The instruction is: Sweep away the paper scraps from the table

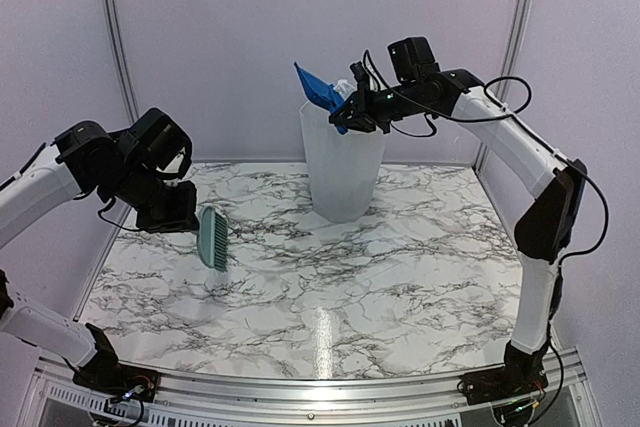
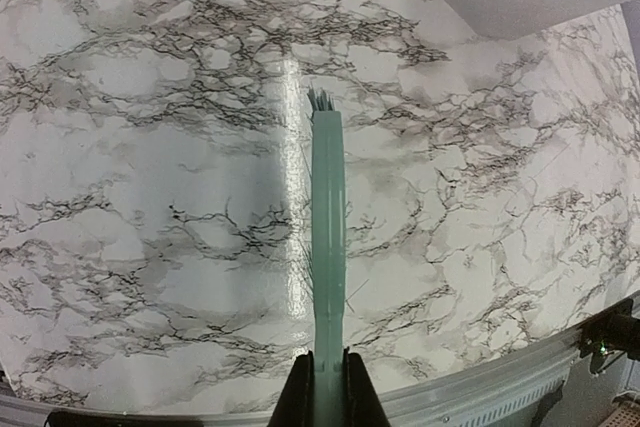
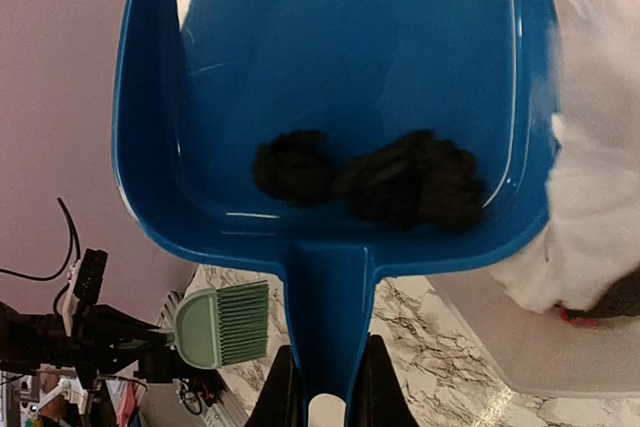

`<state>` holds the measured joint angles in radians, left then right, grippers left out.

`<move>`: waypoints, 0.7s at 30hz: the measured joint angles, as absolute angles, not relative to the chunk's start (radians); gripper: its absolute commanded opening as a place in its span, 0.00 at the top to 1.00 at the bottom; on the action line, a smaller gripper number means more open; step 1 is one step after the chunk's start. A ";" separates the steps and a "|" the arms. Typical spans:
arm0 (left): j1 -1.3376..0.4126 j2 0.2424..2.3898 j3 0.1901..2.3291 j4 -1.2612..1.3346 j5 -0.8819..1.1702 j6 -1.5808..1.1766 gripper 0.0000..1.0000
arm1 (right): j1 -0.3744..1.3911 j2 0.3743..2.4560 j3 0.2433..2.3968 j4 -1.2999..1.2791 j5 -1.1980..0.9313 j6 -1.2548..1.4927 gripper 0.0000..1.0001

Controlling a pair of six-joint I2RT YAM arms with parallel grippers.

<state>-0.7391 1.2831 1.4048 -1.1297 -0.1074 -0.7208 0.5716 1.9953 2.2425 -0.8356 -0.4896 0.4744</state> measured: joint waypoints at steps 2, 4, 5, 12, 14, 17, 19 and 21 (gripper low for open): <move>-0.763 1.294 1.405 -1.098 -0.078 -0.717 1.00 | 0.550 1.981 2.183 -0.754 -0.549 0.541 1.00; -0.797 1.308 1.405 -1.066 -0.056 -0.716 1.00 | 0.532 1.959 2.106 -0.675 -0.604 0.611 1.00; -0.818 1.317 1.405 -1.050 -0.042 -0.715 1.00 | 0.523 1.943 2.055 -0.622 -0.635 0.650 1.00; -0.923 1.402 1.408 -0.953 0.023 -0.719 1.00 | 0.474 1.854 1.795 -0.298 -0.799 0.933 1.00; -0.942 1.417 1.408 -0.916 0.046 -0.722 1.00 | 0.462 1.835 1.758 -0.213 -0.828 1.005 1.00; -0.965 1.433 1.408 -0.861 0.091 -0.725 1.00 | 0.447 1.805 1.703 -0.053 -0.867 1.143 1.00; -0.979 1.447 1.409 -0.831 0.118 -0.723 1.00 | 0.441 1.786 1.662 0.062 -0.886 1.235 1.00; -0.999 1.473 1.419 -0.808 0.143 -0.717 1.00 | 0.437 1.768 1.615 0.189 -0.902 1.347 1.00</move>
<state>-0.9993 1.4727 1.4189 -0.8078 0.1432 -0.7174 0.4370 1.7683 1.6154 0.1890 -0.9020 1.3468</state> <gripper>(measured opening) 0.047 0.070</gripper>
